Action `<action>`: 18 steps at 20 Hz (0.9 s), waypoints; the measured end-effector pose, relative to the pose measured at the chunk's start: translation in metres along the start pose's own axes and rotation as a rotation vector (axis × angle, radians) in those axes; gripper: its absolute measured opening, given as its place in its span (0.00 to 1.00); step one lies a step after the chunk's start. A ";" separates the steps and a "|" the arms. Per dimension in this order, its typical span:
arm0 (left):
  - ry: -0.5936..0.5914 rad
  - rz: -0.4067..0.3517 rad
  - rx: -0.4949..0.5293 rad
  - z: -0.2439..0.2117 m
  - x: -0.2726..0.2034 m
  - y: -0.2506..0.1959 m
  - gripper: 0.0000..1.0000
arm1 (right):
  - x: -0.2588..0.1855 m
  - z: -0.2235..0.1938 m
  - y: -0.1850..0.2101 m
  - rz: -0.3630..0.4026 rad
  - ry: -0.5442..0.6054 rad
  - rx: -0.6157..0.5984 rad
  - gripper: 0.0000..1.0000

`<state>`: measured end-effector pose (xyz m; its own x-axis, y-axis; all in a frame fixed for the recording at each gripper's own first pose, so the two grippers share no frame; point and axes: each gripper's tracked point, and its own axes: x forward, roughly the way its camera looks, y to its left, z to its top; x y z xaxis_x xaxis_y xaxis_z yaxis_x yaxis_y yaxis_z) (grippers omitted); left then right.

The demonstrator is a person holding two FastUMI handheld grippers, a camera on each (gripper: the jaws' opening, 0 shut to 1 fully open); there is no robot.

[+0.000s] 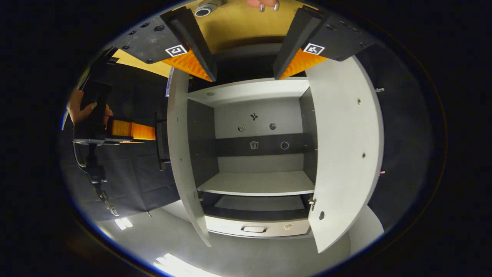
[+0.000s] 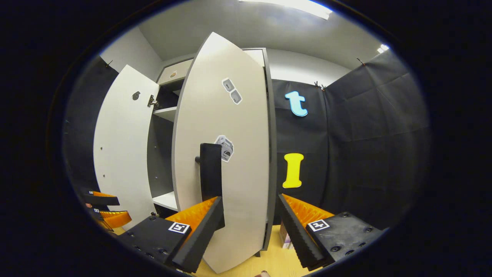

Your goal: Grasp the bottle in the cabinet with the left hand and place it on the coaster, then close the right door with the right hand and the left door with the left hand.

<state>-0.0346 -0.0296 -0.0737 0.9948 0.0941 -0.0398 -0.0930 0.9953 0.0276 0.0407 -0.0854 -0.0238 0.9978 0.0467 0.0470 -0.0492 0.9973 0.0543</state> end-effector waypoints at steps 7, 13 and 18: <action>0.005 0.177 -0.006 -0.002 -0.054 0.097 0.94 | 0.060 -0.008 0.060 -0.004 -0.031 -0.050 0.95; 0.000 0.323 -0.072 -0.008 -0.084 0.185 0.94 | 0.090 -0.016 0.078 -0.053 -0.035 -0.057 0.95; -0.058 0.344 -0.029 0.022 -0.081 0.244 0.94 | 0.108 -0.019 0.085 -0.107 -0.044 -0.108 0.95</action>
<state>-0.1367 0.2048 -0.0417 0.9057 0.4233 0.0243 -0.4234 0.9059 0.0012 0.1456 0.0058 -0.0334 0.9940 -0.0606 0.0906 0.0650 0.9968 -0.0462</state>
